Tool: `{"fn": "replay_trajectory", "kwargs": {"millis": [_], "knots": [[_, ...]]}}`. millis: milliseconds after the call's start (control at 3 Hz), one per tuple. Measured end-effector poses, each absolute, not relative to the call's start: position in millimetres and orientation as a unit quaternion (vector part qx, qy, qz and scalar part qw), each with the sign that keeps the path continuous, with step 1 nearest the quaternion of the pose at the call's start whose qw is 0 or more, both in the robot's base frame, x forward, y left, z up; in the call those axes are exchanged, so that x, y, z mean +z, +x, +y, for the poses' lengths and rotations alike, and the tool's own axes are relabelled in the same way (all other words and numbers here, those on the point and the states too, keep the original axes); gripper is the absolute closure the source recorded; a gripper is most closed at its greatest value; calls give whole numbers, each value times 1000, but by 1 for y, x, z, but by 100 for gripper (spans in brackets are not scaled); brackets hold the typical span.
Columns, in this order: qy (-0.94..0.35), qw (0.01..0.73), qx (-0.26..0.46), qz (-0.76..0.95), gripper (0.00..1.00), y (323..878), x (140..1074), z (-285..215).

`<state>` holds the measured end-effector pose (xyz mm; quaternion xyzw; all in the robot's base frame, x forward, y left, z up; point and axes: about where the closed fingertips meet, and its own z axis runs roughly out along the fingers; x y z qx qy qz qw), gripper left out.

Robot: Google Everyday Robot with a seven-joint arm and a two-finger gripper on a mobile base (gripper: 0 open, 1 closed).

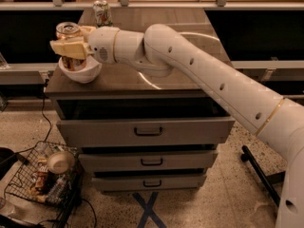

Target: Place orange can into white bowl

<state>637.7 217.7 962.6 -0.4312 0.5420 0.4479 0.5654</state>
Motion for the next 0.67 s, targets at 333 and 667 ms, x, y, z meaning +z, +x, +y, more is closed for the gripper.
{"fn": "replay_trajectory", "kwargs": {"millis": [333, 667], "knots": [[-432, 565, 449, 541, 5, 636, 963, 220], [-433, 564, 450, 540, 0, 636, 963, 221]]}}
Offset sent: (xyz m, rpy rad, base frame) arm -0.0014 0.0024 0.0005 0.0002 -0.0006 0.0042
